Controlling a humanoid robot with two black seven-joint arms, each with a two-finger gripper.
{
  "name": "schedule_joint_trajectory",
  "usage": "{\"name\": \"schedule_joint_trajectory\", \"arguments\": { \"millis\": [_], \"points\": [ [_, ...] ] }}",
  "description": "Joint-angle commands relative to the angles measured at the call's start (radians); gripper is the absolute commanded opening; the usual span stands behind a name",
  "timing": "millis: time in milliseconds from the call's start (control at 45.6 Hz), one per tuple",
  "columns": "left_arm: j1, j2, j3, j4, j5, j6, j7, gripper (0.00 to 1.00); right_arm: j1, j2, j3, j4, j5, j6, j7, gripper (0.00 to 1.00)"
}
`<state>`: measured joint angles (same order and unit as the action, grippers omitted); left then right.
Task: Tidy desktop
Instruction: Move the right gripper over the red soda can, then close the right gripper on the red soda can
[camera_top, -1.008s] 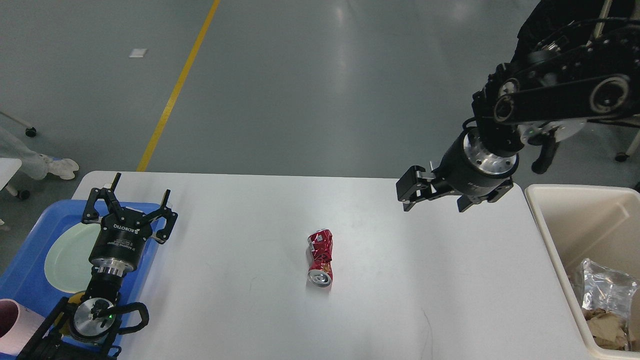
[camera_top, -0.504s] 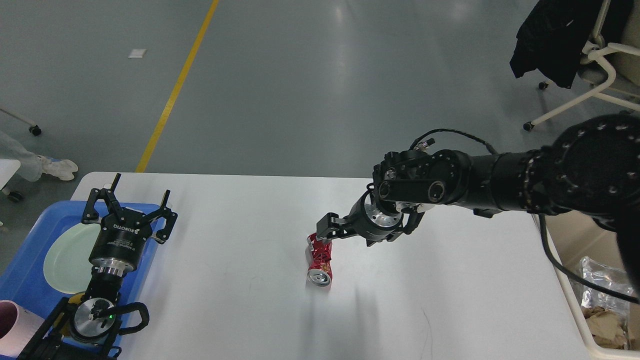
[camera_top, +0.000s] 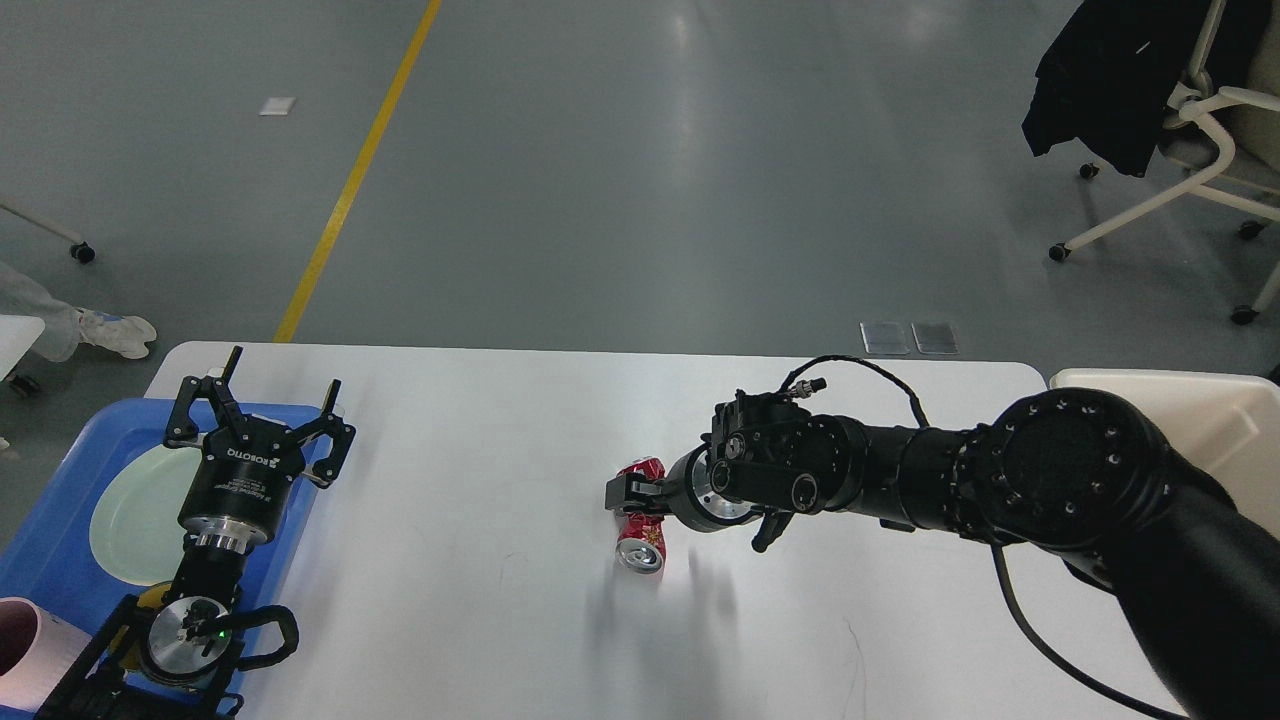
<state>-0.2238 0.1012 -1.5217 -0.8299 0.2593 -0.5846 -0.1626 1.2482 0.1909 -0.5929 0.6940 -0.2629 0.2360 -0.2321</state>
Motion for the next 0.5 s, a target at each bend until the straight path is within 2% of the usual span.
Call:
{"name": "schedule_joint_trajectory", "arguments": {
  "millis": [0, 482],
  "points": [
    [0.0, 0.0, 0.0, 0.0, 0.0, 0.0, 0.0, 0.96, -0.032, -0.001, 0.041, -0.002, -0.002, -0.056, 0.0, 0.98],
    [0.001, 0.0, 0.0, 0.0, 0.0, -0.001, -0.002, 0.96, -0.145, -0.01, 0.117, -0.018, -0.007, -0.138, 0.005, 0.97]
  ]
}}
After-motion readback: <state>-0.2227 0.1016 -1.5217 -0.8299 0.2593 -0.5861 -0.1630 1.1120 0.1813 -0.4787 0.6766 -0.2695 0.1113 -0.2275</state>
